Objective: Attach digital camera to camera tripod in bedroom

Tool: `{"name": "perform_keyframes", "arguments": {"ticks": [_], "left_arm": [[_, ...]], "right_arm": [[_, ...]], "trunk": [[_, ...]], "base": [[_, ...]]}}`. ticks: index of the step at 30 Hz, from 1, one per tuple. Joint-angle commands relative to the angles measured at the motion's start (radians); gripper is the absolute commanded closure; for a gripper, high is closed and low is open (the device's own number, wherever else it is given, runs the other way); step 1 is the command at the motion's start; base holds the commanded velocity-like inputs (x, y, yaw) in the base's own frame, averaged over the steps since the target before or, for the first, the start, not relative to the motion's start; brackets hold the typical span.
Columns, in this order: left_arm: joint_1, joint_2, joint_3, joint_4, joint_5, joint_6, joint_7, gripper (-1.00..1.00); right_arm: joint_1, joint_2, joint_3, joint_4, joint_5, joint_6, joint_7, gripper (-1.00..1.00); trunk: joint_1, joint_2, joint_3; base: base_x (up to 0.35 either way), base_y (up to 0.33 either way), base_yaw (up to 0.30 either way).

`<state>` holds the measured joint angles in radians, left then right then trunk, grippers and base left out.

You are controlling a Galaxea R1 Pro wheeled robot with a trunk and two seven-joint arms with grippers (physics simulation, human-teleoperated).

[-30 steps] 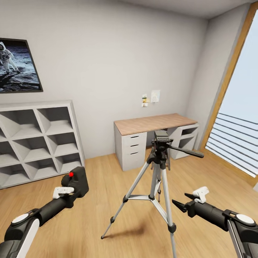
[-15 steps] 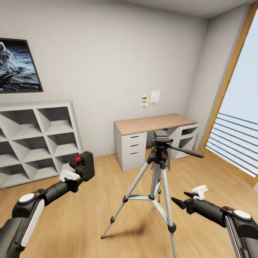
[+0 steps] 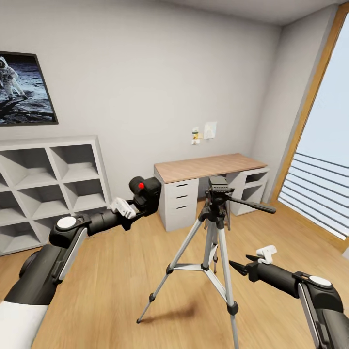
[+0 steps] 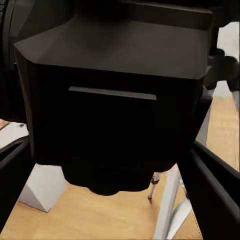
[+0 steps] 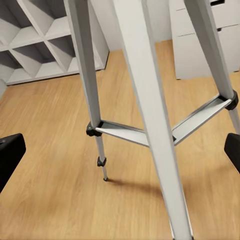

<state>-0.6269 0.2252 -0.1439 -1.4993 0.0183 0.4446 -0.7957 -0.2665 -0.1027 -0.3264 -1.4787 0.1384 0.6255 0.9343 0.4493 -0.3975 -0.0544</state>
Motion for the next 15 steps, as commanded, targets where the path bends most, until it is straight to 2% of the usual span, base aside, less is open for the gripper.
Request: {"name": "perform_keyframes", "arguments": {"ticks": [1,4,5,6,11,15], "left_arm": [[-0.02,0.001,-0.007,0.01,-0.006,0.007,-0.033,1.0],[-0.077,0.002,-0.031,0.047,-0.025,0.008,-0.129,1.0],[-0.115,0.003,-0.051,0.07,-0.04,0.008,-0.188,1.0],[-0.133,0.003,-0.06,0.08,-0.049,0.008,-0.215,1.0],[-0.199,-0.003,-0.087,0.127,-0.102,0.016,-0.314,1.0],[-0.259,-0.011,-0.096,0.18,-0.126,0.042,-0.383,1.0]], "right_arm": [[-0.003,0.001,-0.001,0.001,0.009,0.004,0.008,-1.0],[-0.005,0.001,0.001,0.004,0.009,0.004,0.008,-1.0],[-0.006,0.002,0.002,0.005,0.01,0.005,0.007,-1.0],[-0.007,0.003,0.003,0.006,0.01,0.005,0.007,-1.0],[-0.007,0.007,0.004,0.007,0.009,0.004,0.006,-1.0],[-0.007,0.008,0.006,0.007,0.01,0.004,0.005,-1.0]], "trunk": [[0.001,-0.002,-0.002],[0.001,-0.002,-0.002],[0.001,-0.002,-0.002],[0.001,-0.002,-0.002],[0.001,-0.002,-0.002],[0.001,-0.002,-0.002]], "base": [[0.0,0.0,0.0],[0.0,0.0,0.0],[0.0,0.0,0.0],[0.0,0.0,0.0],[0.0,0.0,0.0],[0.0,0.0,0.0]]}}
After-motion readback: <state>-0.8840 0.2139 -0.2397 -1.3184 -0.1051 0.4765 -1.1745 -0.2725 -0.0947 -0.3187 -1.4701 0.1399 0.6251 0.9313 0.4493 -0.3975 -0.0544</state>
